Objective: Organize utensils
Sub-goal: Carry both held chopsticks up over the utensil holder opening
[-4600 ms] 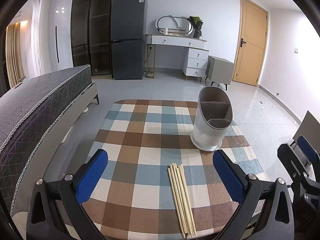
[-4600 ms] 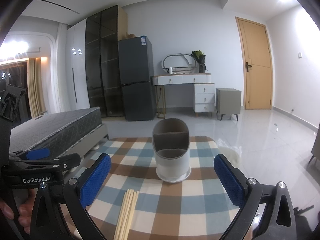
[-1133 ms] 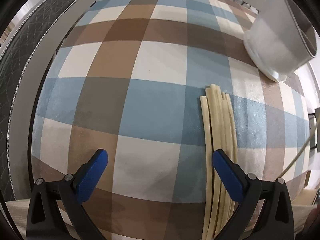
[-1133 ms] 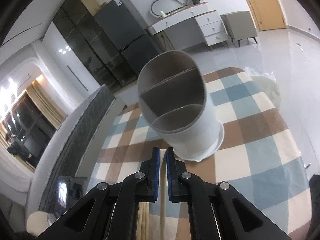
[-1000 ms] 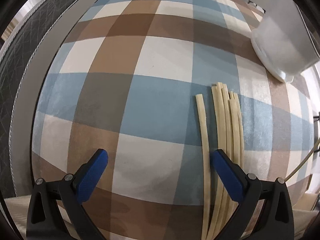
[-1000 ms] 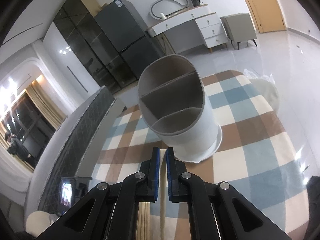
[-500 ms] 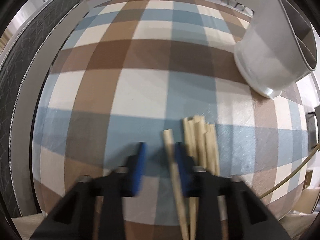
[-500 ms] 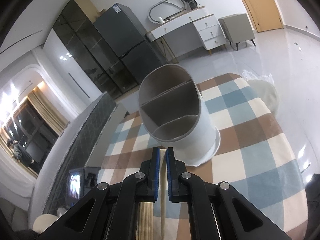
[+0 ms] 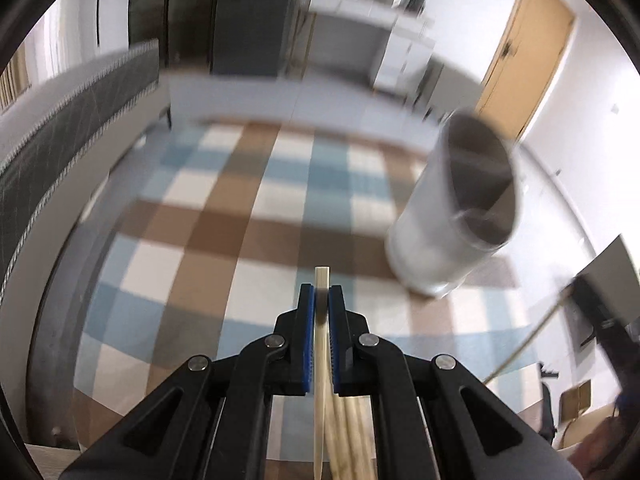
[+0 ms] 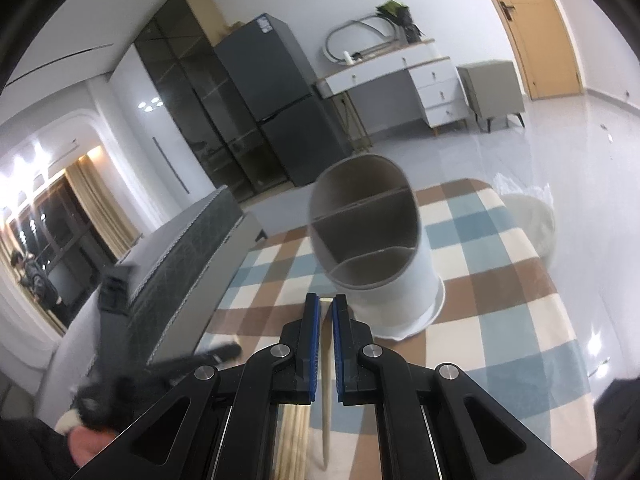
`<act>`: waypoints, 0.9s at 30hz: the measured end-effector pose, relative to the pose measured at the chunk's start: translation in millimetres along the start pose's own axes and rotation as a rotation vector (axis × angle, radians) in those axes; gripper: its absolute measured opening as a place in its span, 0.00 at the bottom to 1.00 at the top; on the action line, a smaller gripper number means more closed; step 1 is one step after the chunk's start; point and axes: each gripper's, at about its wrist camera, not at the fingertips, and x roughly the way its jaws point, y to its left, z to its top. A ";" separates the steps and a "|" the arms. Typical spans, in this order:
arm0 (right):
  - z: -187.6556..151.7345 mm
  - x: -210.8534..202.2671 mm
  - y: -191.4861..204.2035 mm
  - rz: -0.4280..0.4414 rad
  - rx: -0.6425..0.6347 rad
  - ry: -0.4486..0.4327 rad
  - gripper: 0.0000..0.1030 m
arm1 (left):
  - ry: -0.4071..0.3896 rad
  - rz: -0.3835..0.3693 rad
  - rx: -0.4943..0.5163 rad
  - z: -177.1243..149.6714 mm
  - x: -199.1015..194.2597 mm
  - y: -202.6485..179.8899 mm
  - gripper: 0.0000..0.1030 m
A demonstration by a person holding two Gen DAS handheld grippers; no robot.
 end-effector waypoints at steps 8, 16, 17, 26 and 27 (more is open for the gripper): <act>-6.8 -22.3 21.5 -0.031 -0.057 -0.049 0.06 | -0.042 -0.018 0.041 6.3 -9.8 -8.4 0.02; -2.8 -36.1 29.0 -0.053 -0.080 -0.076 0.05 | -0.037 -0.031 0.093 15.8 -32.0 -17.0 0.02; -1.5 -38.2 29.4 -0.054 -0.082 -0.081 0.05 | -0.037 -0.041 0.100 18.3 -33.5 -18.8 0.02; 48.7 -56.2 28.9 -0.053 -0.122 -0.153 0.05 | -0.087 -0.173 0.132 66.2 -64.3 -50.9 0.02; 56.6 -57.3 29.7 -0.051 -0.130 -0.162 0.05 | -0.101 -0.196 0.125 76.6 -68.5 -54.7 0.02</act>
